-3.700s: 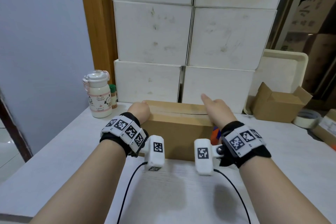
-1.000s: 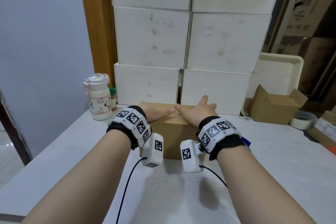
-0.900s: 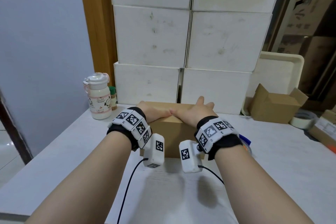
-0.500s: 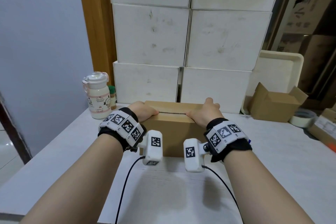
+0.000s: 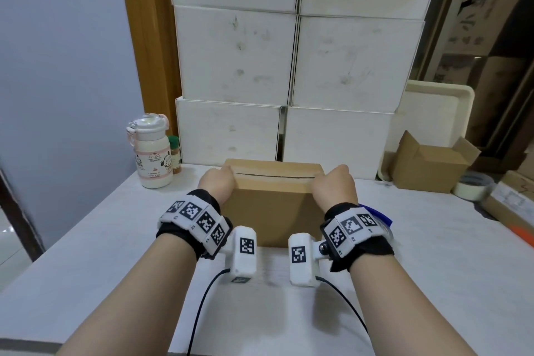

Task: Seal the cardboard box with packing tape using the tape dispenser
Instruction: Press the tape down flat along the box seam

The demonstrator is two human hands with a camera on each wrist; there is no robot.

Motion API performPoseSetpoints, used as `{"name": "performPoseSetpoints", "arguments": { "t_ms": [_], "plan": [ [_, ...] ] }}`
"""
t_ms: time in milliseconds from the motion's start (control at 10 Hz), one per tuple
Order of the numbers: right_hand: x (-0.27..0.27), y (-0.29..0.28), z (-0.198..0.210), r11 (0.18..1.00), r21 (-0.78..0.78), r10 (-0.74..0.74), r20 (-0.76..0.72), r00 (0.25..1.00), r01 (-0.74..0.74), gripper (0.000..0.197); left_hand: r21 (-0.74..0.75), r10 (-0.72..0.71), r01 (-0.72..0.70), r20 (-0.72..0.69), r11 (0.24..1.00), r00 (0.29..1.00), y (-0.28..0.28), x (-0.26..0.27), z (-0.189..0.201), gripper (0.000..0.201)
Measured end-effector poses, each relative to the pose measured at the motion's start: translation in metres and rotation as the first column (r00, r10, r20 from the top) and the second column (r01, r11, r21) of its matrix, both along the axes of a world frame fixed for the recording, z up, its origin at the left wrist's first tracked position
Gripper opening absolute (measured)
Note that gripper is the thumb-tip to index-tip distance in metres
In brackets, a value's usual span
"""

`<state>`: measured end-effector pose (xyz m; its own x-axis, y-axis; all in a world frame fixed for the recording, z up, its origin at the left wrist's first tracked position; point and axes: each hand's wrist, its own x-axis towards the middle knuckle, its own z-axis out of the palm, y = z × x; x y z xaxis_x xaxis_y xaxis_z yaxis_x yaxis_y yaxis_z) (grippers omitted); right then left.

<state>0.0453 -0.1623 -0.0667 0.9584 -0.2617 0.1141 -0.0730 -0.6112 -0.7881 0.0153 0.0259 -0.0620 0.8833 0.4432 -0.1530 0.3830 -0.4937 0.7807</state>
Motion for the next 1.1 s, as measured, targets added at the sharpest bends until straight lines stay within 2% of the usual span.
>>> {"name": "performPoseSetpoints", "arguments": {
  "t_ms": [100, 200, 300, 500, 600, 700, 800, 900, 1000, 1100],
  "plan": [
    [0.002, -0.004, -0.008, 1.000, -0.005, 0.012, -0.008, 1.000, -0.012, 0.023, -0.171, 0.032, -0.027, 0.029, 0.985, 0.999, 0.003, 0.009, -0.010, 0.063],
    [0.000, -0.007, -0.010, 1.000, 0.015, 0.001, -0.004, 1.000, -0.001, 0.037, -0.236, 0.005, 0.010, 0.064, 0.972, 0.998, 0.007, 0.013, -0.014, 0.061],
    [-0.002, -0.008, -0.007, 1.000, 0.026, 0.005, -0.043, 0.999, -0.004, 0.038, -0.229, -0.011, 0.030, 0.084, 0.973, 0.996, 0.006, 0.009, -0.012, 0.055],
    [-0.002, -0.011, 0.001, 0.997, 0.058, 0.063, -0.170, 0.983, -0.054, 0.033, -0.338, 0.042, -0.010, 0.089, 0.941, 0.995, 0.007, 0.012, -0.012, 0.055],
    [-0.001, -0.012, 0.007, 0.994, 0.036, 0.104, -0.229, 0.968, -0.099, 0.031, -0.471, 0.068, -0.049, 0.023, 0.881, 0.997, 0.013, 0.025, -0.023, 0.071],
    [0.001, -0.012, 0.015, 0.988, -0.039, 0.132, -0.258, 0.957, -0.147, 0.031, -0.357, 0.033, -0.026, 0.014, 0.934, 0.999, 0.009, 0.011, -0.010, 0.063],
    [0.001, -0.012, 0.026, 0.979, -0.173, 0.079, -0.162, 0.984, -0.107, 0.029, -0.173, 0.024, -0.018, 0.031, 0.985, 0.999, 0.007, 0.003, 0.003, 0.049],
    [0.002, -0.005, 0.033, 0.977, -0.189, 0.072, -0.141, 0.987, -0.098, 0.028, 0.001, 0.006, -0.006, 0.071, 1.000, 0.997, 0.002, 0.004, 0.018, 0.038],
    [0.000, 0.007, 0.032, 0.983, -0.101, 0.137, -0.172, 0.975, -0.156, 0.023, -0.020, -0.023, 0.024, 0.029, 1.000, 0.999, 0.000, 0.010, 0.016, 0.039],
    [-0.003, 0.011, 0.024, 0.971, -0.129, 0.172, -0.216, 0.961, -0.203, 0.052, -0.044, -0.050, 0.051, 0.036, 0.998, 0.998, -0.002, 0.009, 0.011, 0.048]
  ]
}}
